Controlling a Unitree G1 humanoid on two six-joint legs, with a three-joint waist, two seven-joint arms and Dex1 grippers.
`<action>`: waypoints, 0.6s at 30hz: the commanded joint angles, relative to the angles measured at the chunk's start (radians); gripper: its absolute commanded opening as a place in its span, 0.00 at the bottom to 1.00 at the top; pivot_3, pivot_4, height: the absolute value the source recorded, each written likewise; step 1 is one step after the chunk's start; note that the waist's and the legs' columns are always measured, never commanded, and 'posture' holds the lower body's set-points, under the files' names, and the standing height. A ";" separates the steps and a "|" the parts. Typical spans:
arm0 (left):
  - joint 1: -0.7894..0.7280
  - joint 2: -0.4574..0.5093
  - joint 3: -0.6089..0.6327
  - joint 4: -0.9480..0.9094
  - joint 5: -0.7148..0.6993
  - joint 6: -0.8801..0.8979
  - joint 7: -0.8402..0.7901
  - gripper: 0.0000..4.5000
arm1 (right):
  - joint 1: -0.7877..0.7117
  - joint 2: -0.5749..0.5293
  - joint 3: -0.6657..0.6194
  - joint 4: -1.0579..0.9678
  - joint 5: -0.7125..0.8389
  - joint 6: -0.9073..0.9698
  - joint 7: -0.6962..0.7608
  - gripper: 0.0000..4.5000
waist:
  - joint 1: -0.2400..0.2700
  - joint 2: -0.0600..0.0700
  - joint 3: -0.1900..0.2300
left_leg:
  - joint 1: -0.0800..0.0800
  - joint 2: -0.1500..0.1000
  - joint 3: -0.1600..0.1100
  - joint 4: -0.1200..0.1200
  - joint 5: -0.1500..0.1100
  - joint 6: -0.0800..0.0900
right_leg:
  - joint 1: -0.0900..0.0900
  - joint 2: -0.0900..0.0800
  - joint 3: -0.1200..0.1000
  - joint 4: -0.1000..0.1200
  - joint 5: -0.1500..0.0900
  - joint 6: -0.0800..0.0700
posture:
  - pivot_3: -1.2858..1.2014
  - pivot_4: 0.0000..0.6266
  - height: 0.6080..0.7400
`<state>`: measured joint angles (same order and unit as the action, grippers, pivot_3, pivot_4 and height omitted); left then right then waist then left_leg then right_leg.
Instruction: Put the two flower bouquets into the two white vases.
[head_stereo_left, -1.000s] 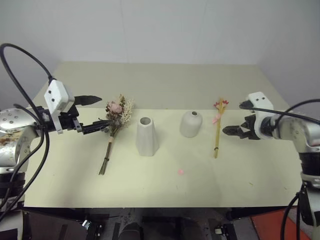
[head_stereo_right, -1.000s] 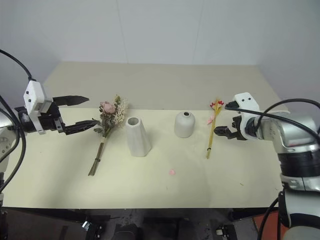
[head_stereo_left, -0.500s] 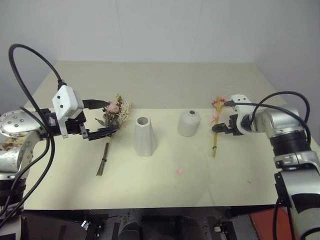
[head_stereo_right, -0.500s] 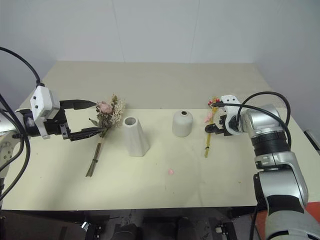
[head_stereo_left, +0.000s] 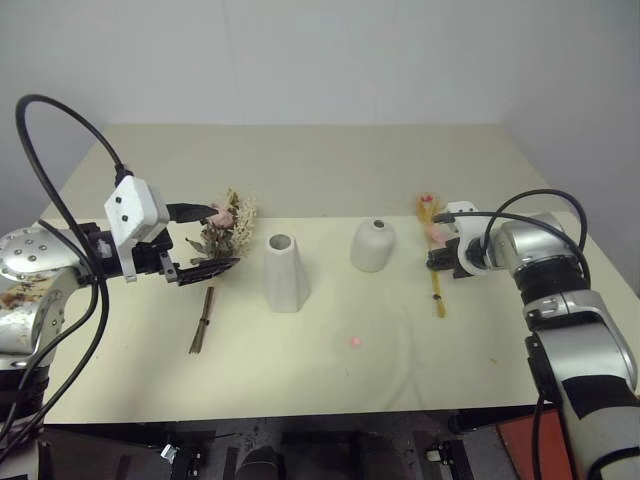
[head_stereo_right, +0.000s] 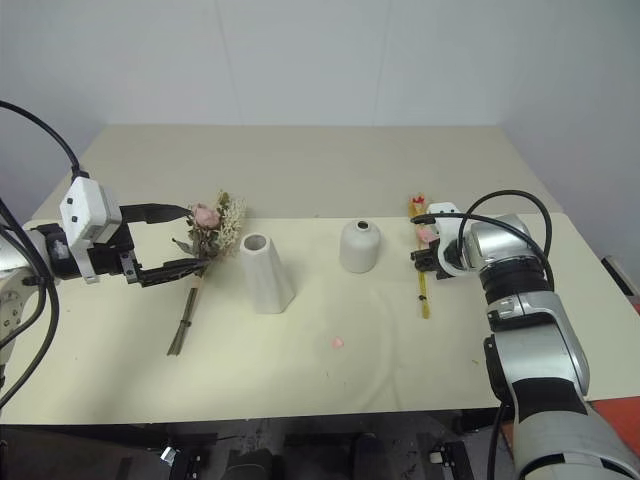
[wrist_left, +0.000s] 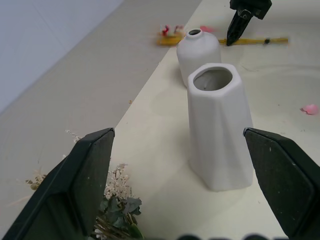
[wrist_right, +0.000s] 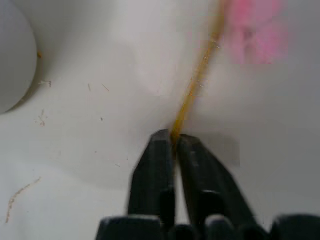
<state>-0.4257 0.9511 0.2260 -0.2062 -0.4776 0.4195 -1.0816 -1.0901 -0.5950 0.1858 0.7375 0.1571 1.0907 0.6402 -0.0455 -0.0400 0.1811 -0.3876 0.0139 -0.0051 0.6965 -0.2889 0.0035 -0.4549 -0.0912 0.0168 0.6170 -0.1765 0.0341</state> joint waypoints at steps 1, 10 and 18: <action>-0.007 0.009 0.028 -0.028 -0.016 -0.001 0.010 1.00 | -0.024 -0.001 -0.015 0.000 -0.023 -0.004 -0.001 0.01 | 0.000 0.000 0.000 | 0.000 0.000 0.000 0.000 0.000 0.000 | 0.000 0.000 0.000 0.000 0.000 0.000 | 0.52 0.24 1.00; -0.025 0.018 0.020 -0.007 -0.005 -0.015 0.006 1.00 | 0.040 -0.001 -0.170 -0.312 -0.053 -0.180 -0.204 0.01 | 0.001 0.000 0.000 | 0.000 0.000 0.000 0.001 0.001 -0.002 | -0.002 0.000 0.001 0.006 0.000 0.000 | 0.52 0.24 1.00; -0.053 0.013 -0.002 0.019 0.011 -0.034 -0.001 1.00 | 0.148 0.104 -0.346 -0.584 -0.029 -0.718 -0.378 0.01 | -0.001 0.000 0.000 | 0.001 0.000 -0.001 0.002 0.001 -0.002 | -0.002 0.000 0.001 0.008 0.000 0.000 | 0.52 0.24 1.00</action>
<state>-0.4564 0.9530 0.2161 -0.1808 -0.4721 0.4117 -1.0819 -0.9277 -0.4968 -0.1067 0.2244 0.0947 0.4604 0.2803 -0.0470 -0.0399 0.1811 -0.3861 0.0138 -0.0058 0.6980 -0.2876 0.0012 -0.4568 -0.0909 0.0179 0.6255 -0.1763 0.0336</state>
